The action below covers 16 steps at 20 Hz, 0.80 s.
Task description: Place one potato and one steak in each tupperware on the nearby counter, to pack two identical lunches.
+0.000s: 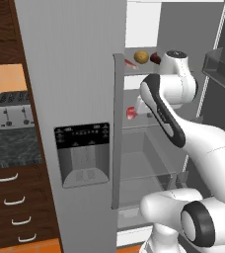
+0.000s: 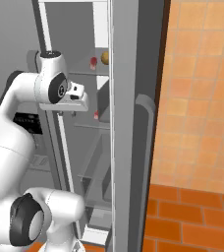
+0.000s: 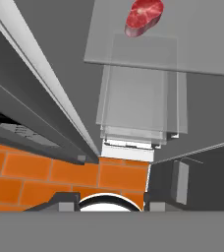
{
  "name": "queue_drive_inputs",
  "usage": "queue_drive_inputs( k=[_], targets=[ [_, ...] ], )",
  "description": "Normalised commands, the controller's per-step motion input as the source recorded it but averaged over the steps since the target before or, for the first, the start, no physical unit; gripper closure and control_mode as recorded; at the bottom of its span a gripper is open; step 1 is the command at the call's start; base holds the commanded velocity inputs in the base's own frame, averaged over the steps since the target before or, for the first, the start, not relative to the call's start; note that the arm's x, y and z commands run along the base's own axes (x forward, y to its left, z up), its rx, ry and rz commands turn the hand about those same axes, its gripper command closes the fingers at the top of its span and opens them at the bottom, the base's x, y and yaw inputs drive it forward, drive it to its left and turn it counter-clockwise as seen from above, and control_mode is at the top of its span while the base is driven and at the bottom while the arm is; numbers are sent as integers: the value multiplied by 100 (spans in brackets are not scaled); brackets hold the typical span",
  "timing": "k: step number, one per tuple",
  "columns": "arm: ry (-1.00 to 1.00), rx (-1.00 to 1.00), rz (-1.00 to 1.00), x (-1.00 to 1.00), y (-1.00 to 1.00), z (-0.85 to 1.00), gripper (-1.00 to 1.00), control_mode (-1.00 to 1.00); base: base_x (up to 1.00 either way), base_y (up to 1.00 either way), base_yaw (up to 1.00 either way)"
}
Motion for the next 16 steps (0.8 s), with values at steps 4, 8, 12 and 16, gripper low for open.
queue_drive_inputs(
  k=[4, 8, 12, 16],
  targets=[
    [-1, 0, 0, -3, -3, 0, -100, -100, 0, 0, 0],
    [-16, 0, -6, 0, -29, 4, -100, -100, 0, 0, 0],
    [-32, 1, -5, 3, -23, 29, -100, -100, 0, 0, 0],
    [-23, 0, 5, 38, 0, 42, -100, -100, 0, 0, 0]
  ],
)
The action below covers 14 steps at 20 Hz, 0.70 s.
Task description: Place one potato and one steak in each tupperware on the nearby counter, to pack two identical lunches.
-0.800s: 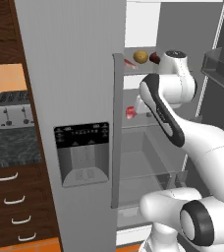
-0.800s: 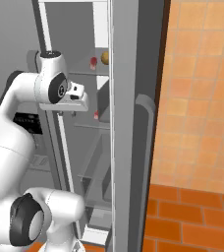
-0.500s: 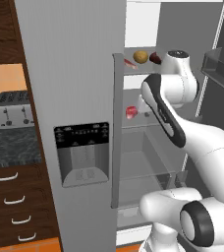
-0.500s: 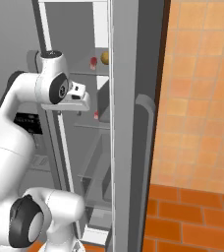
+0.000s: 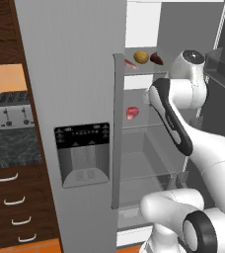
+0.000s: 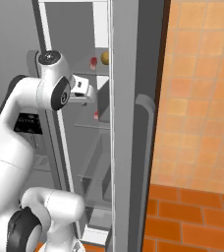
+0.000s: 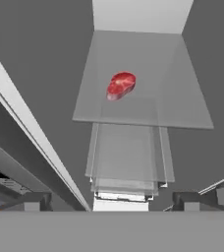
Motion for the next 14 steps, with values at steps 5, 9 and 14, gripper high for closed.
queue_drive_inputs(
  k=[5, 9, 14],
  targets=[
    [-12, 0, 17, 66, -20, 60, -100, -100, 0, 0, 0],
    [-7, 4, 8, 40, -5, 53, -100, -100, 0, 0, 0],
    [1, 11, 2, 83, -3, 16, -100, -100, 0, 0, 0]
  ],
)
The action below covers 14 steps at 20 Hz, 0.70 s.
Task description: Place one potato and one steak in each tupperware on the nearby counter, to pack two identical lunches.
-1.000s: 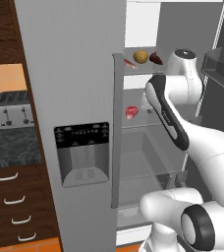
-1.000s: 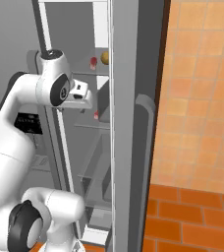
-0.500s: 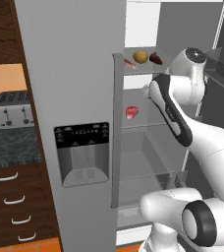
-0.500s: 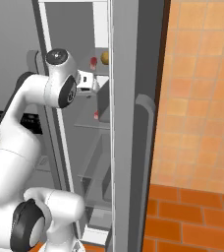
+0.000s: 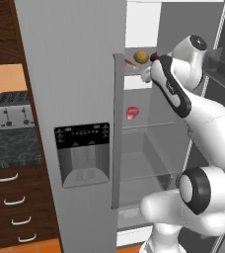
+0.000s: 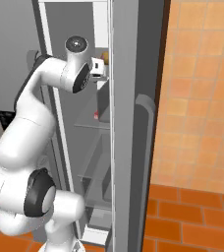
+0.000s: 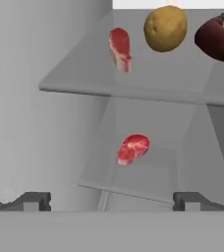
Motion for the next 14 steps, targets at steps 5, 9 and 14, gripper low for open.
queue_drive_inputs(
  k=[5, 9, 14],
  targets=[
    [1, 6, 5, 62, -1, 30, -100, -100, 0, 0, 0],
    [0, 8, 18, 52, -3, 21, -100, -100, 0, 0, 0],
    [0, 9, 22, 62, -9, 19, -100, -100, 0, 0, 0]
  ],
)
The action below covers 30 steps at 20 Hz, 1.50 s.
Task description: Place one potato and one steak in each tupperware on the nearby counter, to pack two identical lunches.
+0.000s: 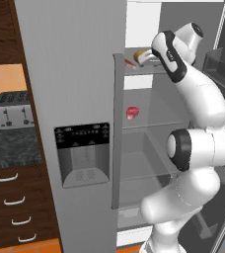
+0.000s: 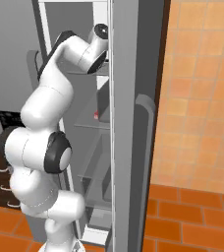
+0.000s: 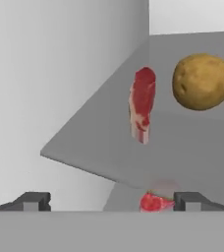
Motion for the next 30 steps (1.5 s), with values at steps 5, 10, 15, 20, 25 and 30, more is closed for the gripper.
queue_drive_inputs(
  k=[5, 10, 15, 20, 25, 30],
  targets=[
    [-7, -1, 17, 71, 0, -11, -100, -100, 0, 0, 0],
    [-3, -7, 5, 61, 2, -12, -100, -100, 0, 0, 0],
    [4, -12, -7, 34, 47, -4, -100, -100, 0, 0, 0],
    [4, 0, -4, 23, 4, -12, -100, -100, 0, 0, 0],
    [10, 0, -7, 7, 4, -34, -100, -100, 0, 0, 0],
    [9, 0, -1, 28, 1, -35, -100, -100, 0, 0, 0]
  ],
)
